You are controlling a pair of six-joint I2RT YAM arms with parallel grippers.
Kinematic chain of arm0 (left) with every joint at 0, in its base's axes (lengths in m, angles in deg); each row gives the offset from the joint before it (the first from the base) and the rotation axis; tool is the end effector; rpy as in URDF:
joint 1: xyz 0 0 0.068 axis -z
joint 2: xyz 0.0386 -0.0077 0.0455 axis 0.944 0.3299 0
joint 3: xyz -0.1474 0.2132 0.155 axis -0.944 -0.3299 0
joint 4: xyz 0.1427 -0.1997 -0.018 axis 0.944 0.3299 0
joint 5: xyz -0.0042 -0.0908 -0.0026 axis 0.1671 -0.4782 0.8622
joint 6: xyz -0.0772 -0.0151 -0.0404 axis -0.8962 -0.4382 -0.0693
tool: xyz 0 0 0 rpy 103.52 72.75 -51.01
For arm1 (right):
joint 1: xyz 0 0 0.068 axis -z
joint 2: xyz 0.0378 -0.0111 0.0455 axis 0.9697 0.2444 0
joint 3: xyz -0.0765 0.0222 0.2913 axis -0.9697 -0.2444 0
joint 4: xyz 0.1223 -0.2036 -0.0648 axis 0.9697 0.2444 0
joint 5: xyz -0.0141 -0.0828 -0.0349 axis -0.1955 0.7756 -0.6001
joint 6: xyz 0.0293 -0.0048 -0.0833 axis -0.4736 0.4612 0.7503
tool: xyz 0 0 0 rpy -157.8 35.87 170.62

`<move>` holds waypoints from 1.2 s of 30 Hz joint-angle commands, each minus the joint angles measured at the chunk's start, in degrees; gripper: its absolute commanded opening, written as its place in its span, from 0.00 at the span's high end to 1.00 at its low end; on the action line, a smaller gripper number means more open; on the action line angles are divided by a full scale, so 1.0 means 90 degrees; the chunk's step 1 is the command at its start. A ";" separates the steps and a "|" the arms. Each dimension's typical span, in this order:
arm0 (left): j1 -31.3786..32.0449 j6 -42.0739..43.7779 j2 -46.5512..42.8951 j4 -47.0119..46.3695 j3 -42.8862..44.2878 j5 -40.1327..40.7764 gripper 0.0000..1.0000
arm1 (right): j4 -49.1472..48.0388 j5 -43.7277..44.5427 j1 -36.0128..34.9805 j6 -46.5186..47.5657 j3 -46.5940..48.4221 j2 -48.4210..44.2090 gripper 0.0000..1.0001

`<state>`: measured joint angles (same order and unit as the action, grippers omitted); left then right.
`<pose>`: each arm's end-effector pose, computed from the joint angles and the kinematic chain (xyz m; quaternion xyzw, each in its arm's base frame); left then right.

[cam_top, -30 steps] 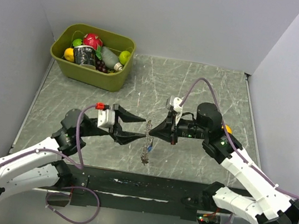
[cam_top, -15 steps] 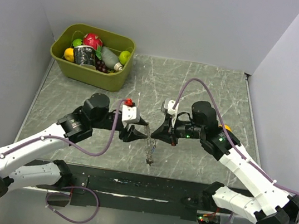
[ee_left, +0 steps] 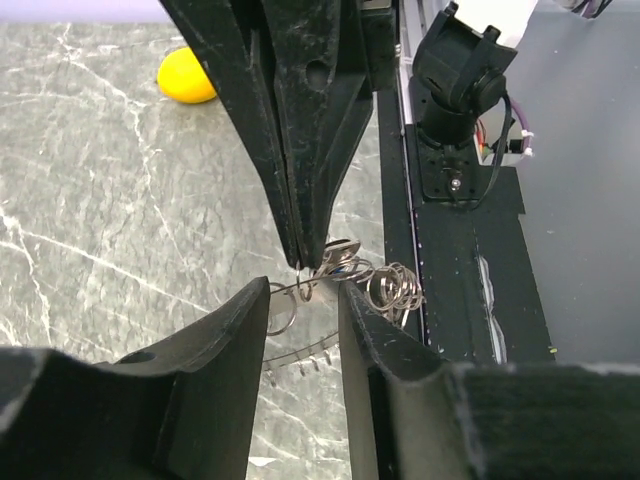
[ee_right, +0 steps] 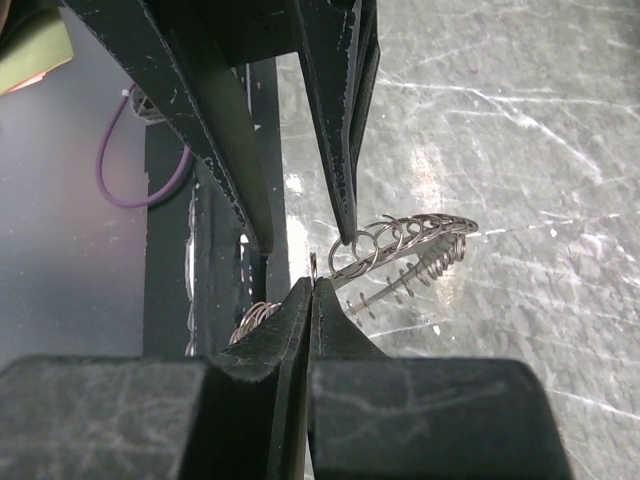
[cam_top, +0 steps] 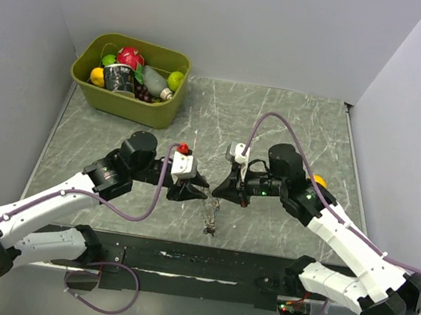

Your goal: Put the keys on the keyring

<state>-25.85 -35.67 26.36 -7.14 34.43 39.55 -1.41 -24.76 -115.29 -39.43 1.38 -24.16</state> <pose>0.1240 -0.1986 0.3439 0.5433 0.5491 -0.4396 0.4584 0.1294 0.1786 0.3452 -0.5278 0.6142 0.4283 0.4009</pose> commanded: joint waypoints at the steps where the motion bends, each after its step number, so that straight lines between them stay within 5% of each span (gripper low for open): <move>1: 0.0023 0.0030 -0.0087 -0.0275 0.0187 -0.0384 0.61 | -0.0470 -0.0143 0.0017 -0.0062 -0.0009 -0.0114 1.00; 14: 0.0023 -0.0029 0.0235 -0.0314 0.0188 -0.0463 0.68 | -0.0568 -0.0230 0.0027 -0.0140 0.0020 -0.0153 1.00; 24: 0.0033 0.0098 0.0538 -0.0080 0.0344 -0.0424 0.99 | -0.0645 -0.0172 0.0017 -0.0169 -0.0009 -0.0211 1.00; 30: 0.0042 0.0001 0.0422 -0.0381 0.0169 -0.0288 0.99 | -0.0694 -0.0065 0.0017 -0.0247 -0.0019 -0.0211 0.99; 31: 0.0042 -0.0028 0.0383 -0.0595 0.0120 -0.0249 0.99 | -0.0714 -0.0006 0.0017 -0.0257 -0.0029 -0.0231 0.96; 33: 0.0042 -0.0126 0.0226 -0.0850 -0.0075 -0.0102 0.99 | -0.0840 0.0101 0.0027 -0.0384 -0.0077 -0.0338 0.69; 36: 0.0042 -0.0370 0.0050 -0.1494 -0.0358 0.0122 0.99 | -0.1133 0.0413 0.0017 -0.0550 -0.0224 -0.0552 0.48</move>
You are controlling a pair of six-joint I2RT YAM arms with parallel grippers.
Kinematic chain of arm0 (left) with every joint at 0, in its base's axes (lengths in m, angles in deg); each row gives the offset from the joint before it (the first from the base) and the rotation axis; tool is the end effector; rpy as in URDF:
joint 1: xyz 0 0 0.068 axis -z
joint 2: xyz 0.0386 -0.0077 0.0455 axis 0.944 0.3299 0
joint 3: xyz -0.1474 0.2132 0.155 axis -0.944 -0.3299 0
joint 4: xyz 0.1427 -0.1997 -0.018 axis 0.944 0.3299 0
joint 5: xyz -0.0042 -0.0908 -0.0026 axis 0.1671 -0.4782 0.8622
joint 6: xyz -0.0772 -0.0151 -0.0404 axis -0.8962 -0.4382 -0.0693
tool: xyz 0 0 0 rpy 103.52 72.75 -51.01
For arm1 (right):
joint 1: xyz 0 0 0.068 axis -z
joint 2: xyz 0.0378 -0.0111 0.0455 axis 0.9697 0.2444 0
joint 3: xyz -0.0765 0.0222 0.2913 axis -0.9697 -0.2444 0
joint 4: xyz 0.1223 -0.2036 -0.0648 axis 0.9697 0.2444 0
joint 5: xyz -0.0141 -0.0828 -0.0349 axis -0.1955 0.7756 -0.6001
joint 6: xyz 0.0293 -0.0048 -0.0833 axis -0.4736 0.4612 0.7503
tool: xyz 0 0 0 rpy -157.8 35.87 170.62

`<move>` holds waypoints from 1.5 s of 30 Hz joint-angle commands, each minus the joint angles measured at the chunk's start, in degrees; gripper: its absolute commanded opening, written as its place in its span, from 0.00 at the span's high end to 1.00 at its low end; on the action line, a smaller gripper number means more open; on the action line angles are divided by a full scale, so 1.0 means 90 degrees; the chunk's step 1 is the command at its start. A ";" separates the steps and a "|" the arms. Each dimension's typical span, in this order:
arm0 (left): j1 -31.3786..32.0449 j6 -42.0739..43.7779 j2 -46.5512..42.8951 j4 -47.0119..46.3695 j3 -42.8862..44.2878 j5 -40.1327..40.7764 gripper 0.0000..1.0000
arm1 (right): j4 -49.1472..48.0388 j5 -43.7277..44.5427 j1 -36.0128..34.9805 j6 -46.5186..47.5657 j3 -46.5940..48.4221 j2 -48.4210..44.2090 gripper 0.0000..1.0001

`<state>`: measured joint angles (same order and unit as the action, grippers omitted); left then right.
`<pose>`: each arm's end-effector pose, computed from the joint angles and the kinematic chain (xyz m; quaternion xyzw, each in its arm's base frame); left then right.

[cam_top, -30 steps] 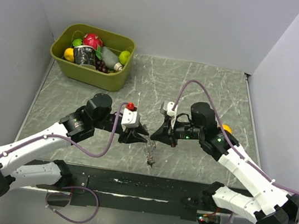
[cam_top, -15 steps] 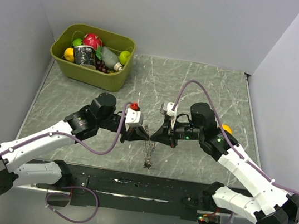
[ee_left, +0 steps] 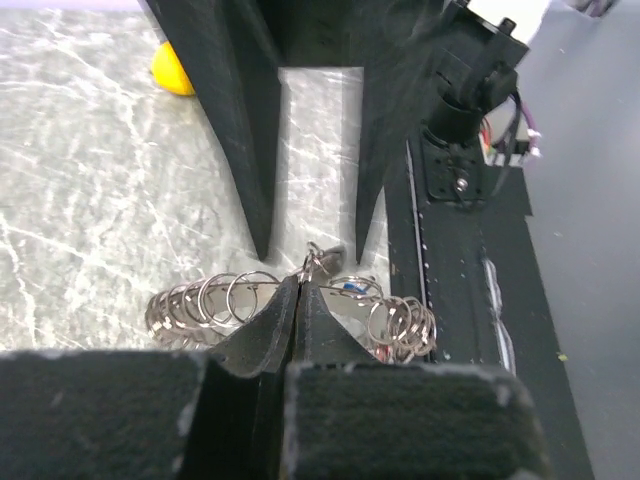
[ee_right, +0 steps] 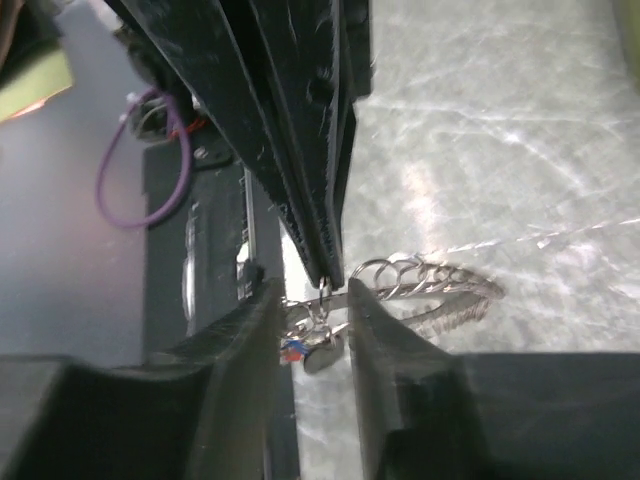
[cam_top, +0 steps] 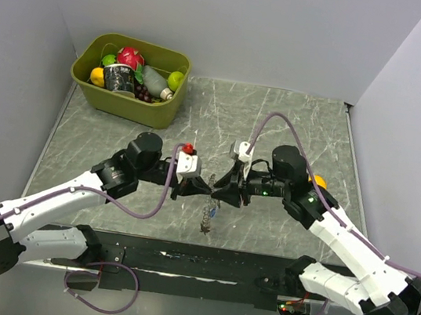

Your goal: Put the keys on the keyring

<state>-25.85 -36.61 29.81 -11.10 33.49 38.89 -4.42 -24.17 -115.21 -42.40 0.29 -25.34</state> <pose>0.1341 -0.2096 0.3339 0.5409 0.5530 -0.4470 0.4494 0.1287 0.1769 0.3484 -0.5118 0.6147 0.4347 0.4138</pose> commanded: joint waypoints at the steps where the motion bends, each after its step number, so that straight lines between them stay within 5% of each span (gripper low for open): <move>1: 0.0042 -0.0324 -0.0401 -0.1326 -0.0322 0.0225 0.99 | -0.0934 0.0436 0.0007 -0.0268 -0.0170 -0.0480 0.43; 6: 0.0042 -0.0793 -0.0607 -0.2489 -0.0908 0.0459 0.99 | -0.1248 0.0993 0.0056 -0.0552 -0.0405 -0.0841 0.25; 18: 0.0042 -0.2003 -0.1144 -0.6461 -0.2617 0.1191 0.99 | -0.1736 0.0349 0.0535 -0.0786 -0.0864 -0.1252 0.28; 25: 0.0042 -0.2570 -0.0969 -0.7577 -0.2891 0.1094 0.99 | -0.1902 -0.0559 0.0545 -0.0767 -0.0845 -0.1252 0.29; 45: 0.0033 -0.2581 -0.0617 -0.7599 -0.2618 0.0811 0.99 | -0.2390 -0.1458 0.0544 -0.1314 -0.0747 -0.0784 0.41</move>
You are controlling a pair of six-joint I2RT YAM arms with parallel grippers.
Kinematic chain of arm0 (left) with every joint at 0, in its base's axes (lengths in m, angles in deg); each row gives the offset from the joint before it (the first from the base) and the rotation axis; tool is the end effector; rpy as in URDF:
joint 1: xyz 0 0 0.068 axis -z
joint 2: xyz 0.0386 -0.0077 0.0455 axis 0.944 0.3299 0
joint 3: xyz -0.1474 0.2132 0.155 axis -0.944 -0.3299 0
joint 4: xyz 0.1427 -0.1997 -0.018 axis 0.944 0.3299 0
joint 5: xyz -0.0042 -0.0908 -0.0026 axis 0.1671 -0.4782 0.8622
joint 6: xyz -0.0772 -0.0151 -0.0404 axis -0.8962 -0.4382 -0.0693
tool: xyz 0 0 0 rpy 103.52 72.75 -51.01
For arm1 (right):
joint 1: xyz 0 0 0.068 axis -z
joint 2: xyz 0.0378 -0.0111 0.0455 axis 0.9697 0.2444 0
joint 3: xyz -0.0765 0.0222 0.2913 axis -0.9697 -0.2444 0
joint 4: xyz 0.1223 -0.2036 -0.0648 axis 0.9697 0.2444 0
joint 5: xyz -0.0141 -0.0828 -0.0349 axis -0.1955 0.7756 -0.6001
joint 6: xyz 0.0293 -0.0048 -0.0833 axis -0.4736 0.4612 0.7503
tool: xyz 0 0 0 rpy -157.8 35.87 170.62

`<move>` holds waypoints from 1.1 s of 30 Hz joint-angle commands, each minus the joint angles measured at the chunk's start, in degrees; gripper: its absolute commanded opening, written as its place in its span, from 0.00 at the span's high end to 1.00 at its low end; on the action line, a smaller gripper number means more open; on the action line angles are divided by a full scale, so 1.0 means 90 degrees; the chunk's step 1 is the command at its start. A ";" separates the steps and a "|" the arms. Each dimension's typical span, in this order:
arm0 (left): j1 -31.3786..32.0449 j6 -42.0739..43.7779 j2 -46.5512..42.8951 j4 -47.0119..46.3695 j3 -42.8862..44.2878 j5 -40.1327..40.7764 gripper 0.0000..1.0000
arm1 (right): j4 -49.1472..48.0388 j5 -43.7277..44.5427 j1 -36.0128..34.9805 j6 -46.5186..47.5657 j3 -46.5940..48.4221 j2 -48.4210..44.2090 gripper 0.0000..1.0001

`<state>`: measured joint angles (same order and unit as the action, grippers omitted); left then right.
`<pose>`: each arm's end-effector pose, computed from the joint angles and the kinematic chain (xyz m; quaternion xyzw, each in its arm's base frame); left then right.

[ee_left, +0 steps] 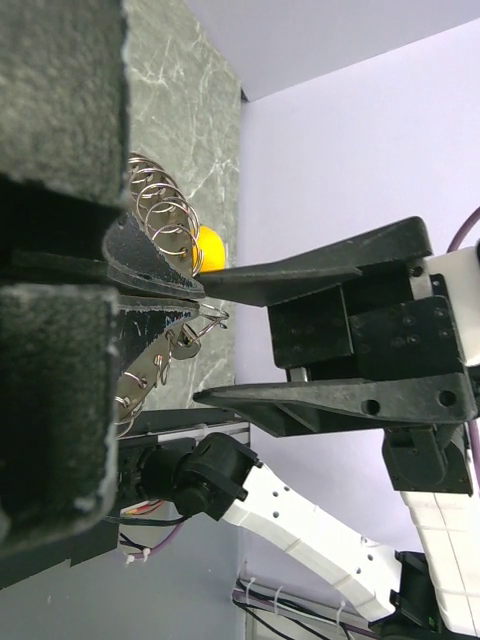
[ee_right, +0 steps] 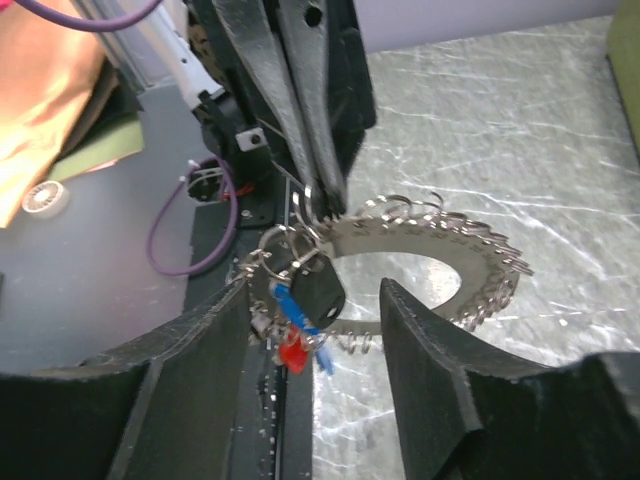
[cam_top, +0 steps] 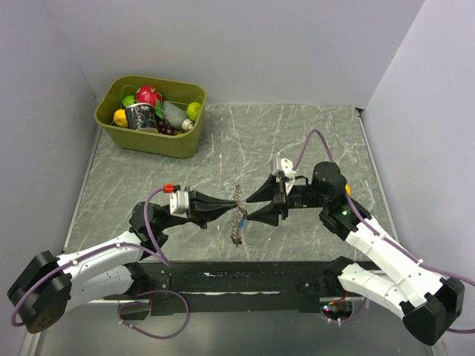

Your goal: Put the keys on the keyring

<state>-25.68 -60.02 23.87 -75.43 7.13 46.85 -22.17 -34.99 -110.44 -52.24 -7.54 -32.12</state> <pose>0.1066 -0.1711 0.3367 0.3850 0.3982 -0.5330 0.6396 0.1138 0.1570 0.3613 -0.4922 0.5379 0.5051 0.4619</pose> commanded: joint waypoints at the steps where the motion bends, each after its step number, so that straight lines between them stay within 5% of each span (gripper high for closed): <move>1: 0.0013 0.0040 0.0073 -0.0432 0.0311 -0.0064 0.99 | -0.0428 -0.0295 0.0015 -0.0231 0.0132 0.0047 0.42; 7: 0.0013 0.0030 0.0132 -0.0481 0.0330 -0.0083 0.99 | -0.0477 -0.0266 0.0015 -0.0289 0.0171 0.0428 0.52; 19: 0.0013 0.0167 0.0102 -0.0325 0.0301 0.0015 0.99 | -0.0370 -0.0080 0.0005 -0.0250 0.0191 0.0516 0.99; 33: 0.0013 0.0196 -0.0005 -0.0315 0.0262 0.0093 0.99 | -0.0262 0.0125 0.0005 -0.0133 0.0025 0.0497 1.00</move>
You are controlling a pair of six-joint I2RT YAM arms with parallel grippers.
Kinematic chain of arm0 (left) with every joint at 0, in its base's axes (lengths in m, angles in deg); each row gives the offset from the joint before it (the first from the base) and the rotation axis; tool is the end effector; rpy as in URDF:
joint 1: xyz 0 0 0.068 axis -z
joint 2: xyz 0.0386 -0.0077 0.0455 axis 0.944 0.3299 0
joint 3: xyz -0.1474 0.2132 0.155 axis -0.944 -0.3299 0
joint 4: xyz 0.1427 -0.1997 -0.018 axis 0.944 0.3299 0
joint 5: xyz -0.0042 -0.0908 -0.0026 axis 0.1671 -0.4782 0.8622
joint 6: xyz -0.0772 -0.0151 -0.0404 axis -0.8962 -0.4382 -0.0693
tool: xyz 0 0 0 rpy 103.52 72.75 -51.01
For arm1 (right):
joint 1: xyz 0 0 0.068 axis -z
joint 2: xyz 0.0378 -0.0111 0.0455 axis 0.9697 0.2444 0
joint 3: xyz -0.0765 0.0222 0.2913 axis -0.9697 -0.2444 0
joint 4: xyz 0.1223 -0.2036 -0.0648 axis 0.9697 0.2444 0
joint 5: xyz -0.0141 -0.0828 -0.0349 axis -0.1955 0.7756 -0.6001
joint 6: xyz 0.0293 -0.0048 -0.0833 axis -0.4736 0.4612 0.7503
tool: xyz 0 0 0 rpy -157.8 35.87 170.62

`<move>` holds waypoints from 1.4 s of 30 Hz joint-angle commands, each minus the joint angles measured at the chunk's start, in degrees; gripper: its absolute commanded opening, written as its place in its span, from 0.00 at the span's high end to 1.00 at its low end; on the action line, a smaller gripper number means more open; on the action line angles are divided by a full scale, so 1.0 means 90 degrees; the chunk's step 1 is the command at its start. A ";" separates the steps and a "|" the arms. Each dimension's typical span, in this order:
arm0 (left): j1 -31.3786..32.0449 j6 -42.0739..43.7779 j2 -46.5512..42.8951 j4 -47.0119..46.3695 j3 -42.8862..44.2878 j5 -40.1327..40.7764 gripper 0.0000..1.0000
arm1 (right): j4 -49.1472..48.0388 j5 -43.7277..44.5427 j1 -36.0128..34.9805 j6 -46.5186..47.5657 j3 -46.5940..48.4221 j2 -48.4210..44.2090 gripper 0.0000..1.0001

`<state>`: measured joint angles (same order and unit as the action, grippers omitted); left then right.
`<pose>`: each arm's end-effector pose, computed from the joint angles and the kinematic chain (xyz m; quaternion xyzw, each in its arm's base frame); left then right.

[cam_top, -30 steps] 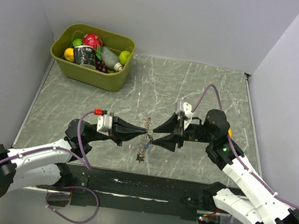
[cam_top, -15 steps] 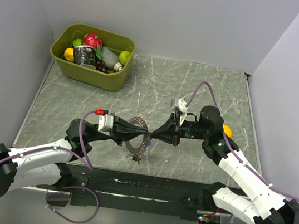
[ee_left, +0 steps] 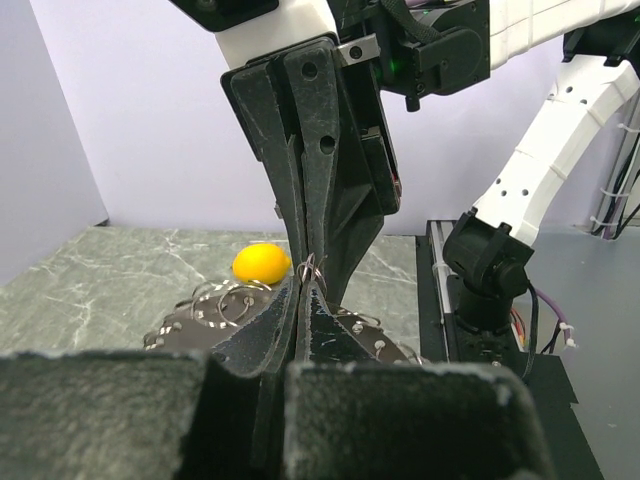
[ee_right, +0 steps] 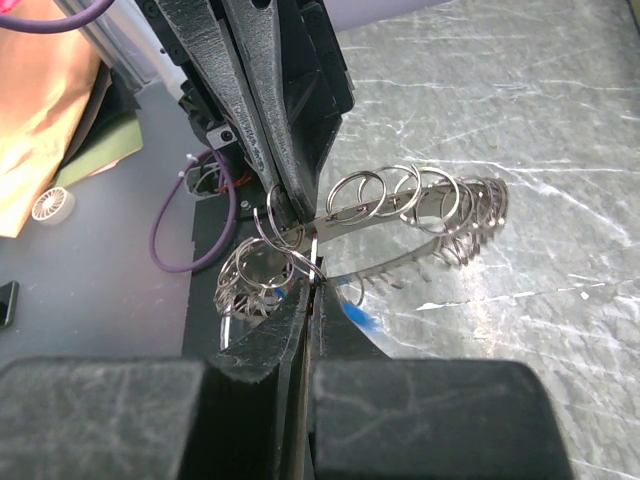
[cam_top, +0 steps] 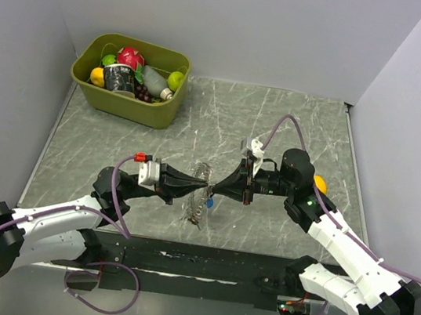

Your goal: Put the keys on the keyring

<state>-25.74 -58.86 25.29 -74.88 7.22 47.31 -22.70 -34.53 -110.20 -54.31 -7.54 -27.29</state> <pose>0.1117 -0.1751 0.3317 0.3872 0.4096 -0.5247 0.6380 0.1320 0.1681 0.3476 -0.4728 0.5742 0.5131 0.4283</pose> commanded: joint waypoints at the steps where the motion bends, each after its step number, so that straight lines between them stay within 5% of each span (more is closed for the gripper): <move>1: 0.0020 0.0067 -0.0163 -0.0385 0.0262 0.0051 0.99 | -0.0194 0.0084 -0.0021 0.0098 0.0025 -0.0030 1.00; 24: 0.0020 -0.0196 -0.0163 -0.0591 0.0282 -0.0095 0.99 | 0.0616 0.0698 -0.0158 0.0713 0.0093 -0.0127 0.98; 26: 0.0020 -0.0157 -0.0192 -0.0484 0.0281 -0.0056 0.99 | 0.0723 0.0941 -0.0158 0.0723 0.0181 -0.0273 0.88; 30: 0.0020 -0.0128 -0.0192 -0.0424 0.0252 -0.0124 0.99 | 0.0432 0.1332 -0.0158 0.0625 0.0045 -0.0713 0.48; 33: 0.0020 -0.0167 -0.0163 -0.0376 0.0291 -0.0172 0.99 | 0.0236 0.1489 -0.0158 0.0547 -0.0014 -0.1035 0.31; 38: 0.0020 -0.0254 -0.0085 -0.0551 0.0301 -0.0339 0.99 | -0.0389 0.1130 -0.0158 0.0352 -0.0132 -0.1261 0.24; 42: 0.0030 -0.0382 -0.0017 -0.0756 0.0311 -0.0553 0.99 | -0.0574 0.0447 -0.0158 0.0293 -0.0005 -0.1017 0.34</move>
<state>-25.74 -60.43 25.09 -74.33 7.22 45.19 -22.72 -25.28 -111.45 -50.31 -7.97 -38.08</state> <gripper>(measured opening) 0.022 0.698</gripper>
